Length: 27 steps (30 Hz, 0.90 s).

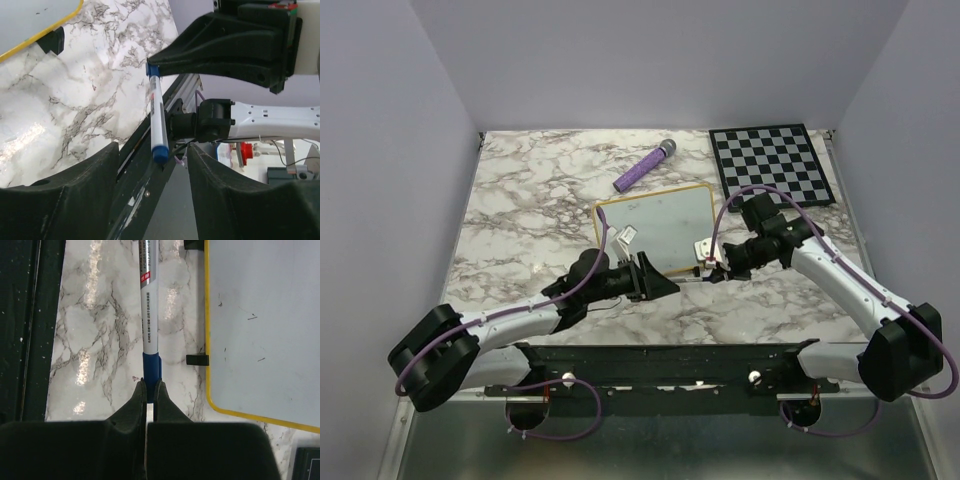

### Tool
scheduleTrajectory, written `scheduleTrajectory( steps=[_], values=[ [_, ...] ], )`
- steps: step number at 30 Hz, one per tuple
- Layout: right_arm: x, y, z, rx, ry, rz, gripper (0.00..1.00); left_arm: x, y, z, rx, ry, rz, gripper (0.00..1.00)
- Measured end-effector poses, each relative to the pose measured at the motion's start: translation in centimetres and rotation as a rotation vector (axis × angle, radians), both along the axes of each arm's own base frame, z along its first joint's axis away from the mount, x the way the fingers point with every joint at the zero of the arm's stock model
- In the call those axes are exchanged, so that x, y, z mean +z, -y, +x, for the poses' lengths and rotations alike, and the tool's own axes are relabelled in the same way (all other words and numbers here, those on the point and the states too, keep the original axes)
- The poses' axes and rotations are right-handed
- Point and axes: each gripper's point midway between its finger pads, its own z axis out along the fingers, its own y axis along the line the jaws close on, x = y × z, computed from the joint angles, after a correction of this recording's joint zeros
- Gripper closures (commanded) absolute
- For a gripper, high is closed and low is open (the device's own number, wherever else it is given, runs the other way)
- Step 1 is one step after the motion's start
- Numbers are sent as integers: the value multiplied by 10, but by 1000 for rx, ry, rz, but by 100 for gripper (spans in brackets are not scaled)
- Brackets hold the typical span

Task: Write a sentence on the whiteboard
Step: Pass from the right arm to the left

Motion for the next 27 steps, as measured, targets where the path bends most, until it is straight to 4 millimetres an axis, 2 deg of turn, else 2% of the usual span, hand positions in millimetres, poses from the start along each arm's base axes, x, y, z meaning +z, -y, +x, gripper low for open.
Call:
scheduleTrajectory(
  steps=[7,19,27],
  values=[
    [-1,-11,-7,2,-39,9,99,-5,10,6,39,7,28,40],
    [-9,-22,-11,40,-22,-30,99,0,20,13,18,52,100,44],
    [-9,-18,-9,44,19,-56,99,-16,18,-3,-119,55,234,47]
  ],
)
